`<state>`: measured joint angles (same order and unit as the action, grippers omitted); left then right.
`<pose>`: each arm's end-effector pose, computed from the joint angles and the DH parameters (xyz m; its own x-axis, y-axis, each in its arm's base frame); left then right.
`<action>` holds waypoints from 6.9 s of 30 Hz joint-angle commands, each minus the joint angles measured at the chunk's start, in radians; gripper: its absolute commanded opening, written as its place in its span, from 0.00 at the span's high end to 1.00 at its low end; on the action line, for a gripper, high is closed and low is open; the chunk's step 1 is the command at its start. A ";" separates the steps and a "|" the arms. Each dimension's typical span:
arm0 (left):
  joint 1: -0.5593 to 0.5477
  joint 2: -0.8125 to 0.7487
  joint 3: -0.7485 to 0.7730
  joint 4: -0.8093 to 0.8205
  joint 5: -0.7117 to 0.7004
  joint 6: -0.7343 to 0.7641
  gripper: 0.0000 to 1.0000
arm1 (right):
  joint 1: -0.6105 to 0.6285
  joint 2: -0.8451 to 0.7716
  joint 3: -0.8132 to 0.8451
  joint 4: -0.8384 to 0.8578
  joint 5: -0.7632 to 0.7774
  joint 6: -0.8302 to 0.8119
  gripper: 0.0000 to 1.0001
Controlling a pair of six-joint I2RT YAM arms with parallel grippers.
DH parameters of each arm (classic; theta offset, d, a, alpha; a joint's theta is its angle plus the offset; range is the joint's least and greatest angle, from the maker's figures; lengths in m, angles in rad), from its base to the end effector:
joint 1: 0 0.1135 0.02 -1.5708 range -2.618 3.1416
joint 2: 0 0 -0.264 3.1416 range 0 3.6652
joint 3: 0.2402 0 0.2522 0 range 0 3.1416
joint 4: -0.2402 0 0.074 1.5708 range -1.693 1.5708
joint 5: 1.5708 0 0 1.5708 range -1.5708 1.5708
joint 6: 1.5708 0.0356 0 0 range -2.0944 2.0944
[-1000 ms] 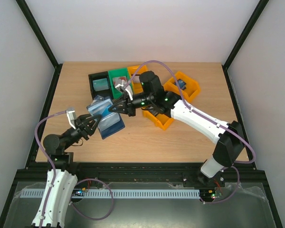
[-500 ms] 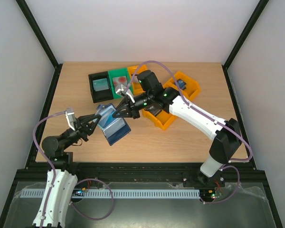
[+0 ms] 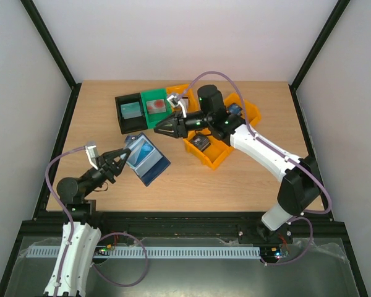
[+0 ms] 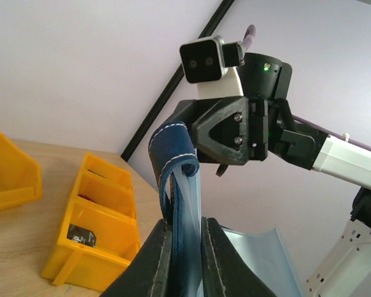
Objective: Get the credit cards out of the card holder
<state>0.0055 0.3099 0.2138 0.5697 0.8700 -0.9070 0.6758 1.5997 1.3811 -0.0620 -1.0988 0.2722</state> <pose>0.1046 -0.0266 0.2744 -0.2520 -0.5093 -0.8229 0.7761 0.4016 -0.4862 0.2661 0.2539 0.3579 -0.4641 -0.2154 -0.8592 -0.8590 -0.1274 0.4959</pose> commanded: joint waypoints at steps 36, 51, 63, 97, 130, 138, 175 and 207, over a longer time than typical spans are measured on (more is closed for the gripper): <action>0.005 -0.014 -0.008 0.112 0.034 -0.022 0.98 | 0.137 0.012 0.065 -0.282 0.075 -0.215 0.74; 0.005 -0.012 -0.017 0.068 0.006 0.004 0.98 | 0.194 0.023 0.079 -0.232 -0.050 -0.231 0.76; 0.001 -0.018 -0.017 0.021 0.000 0.055 0.98 | 0.225 0.070 0.104 -0.139 0.057 -0.142 0.98; -0.024 -0.012 -0.054 0.064 0.044 -0.036 0.98 | 0.145 0.031 0.067 -0.014 0.068 -0.014 0.98; -0.043 -0.108 0.099 -0.193 0.191 0.715 0.98 | 0.336 -0.284 -0.281 -0.022 0.423 -0.614 0.87; -0.047 -0.109 0.117 -0.232 0.195 0.740 0.98 | 0.343 -0.282 -0.259 -0.056 0.442 -0.615 0.84; -0.068 -0.065 0.160 -0.030 0.280 0.470 0.98 | 0.266 -0.300 -0.394 -0.001 0.457 -0.496 0.69; -0.093 -0.064 0.147 -0.415 0.325 0.812 0.98 | 0.304 -0.270 -0.317 0.143 0.223 -0.463 0.80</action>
<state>-0.0727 0.2546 0.3416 0.1726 1.1244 -0.1368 0.9749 1.3609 1.0431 -0.0174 -0.8532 -0.2012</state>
